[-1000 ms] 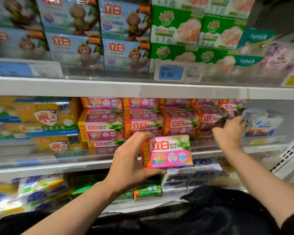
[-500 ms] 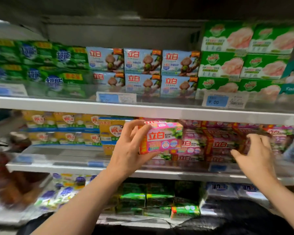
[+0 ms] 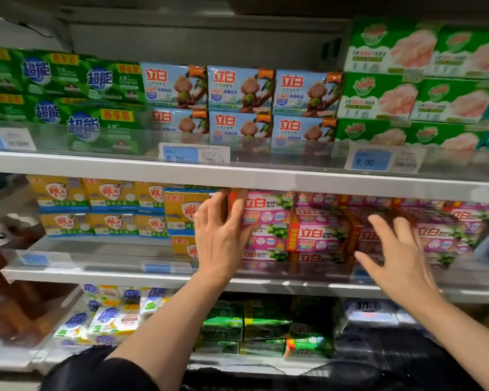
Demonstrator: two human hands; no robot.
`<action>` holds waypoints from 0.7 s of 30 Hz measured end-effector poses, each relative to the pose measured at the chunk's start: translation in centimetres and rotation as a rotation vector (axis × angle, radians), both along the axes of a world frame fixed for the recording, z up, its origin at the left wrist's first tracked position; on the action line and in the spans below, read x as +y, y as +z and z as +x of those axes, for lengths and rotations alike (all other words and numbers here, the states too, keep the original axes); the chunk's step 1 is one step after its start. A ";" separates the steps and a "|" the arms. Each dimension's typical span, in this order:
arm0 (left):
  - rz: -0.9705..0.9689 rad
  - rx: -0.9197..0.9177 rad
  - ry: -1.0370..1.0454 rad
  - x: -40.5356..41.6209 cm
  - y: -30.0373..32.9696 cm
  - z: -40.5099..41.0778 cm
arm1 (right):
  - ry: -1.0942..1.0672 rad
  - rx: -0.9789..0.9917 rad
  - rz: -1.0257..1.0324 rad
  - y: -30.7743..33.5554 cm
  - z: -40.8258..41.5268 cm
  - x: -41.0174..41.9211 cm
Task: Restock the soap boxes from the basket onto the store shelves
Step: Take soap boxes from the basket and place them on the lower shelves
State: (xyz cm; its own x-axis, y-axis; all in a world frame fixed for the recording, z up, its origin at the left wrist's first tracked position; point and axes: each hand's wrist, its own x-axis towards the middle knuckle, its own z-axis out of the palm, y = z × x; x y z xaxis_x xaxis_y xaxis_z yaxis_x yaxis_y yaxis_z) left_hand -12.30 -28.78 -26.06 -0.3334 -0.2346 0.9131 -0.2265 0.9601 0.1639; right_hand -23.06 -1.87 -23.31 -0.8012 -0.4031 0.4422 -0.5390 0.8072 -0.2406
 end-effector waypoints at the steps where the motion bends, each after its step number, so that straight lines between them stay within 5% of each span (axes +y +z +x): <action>1: -0.024 0.004 0.003 0.1 -0.3 -0.1 | 0.026 0.018 0.056 -0.2 0.0 -0.3; 6: -0.281 -0.204 -0.093 2.2 -3.1 -0.3 | 0.036 -0.024 0.285 -0.7 0.4 -1.6; 11: -0.231 -0.442 -0.038 2.9 -5.0 -1.3 | 0.028 -0.036 0.341 -0.7 0.5 -1.6; 21: -0.094 -0.490 -0.046 4.7 -4.6 -1.2 | 0.094 -0.052 0.275 -0.6 0.8 -0.3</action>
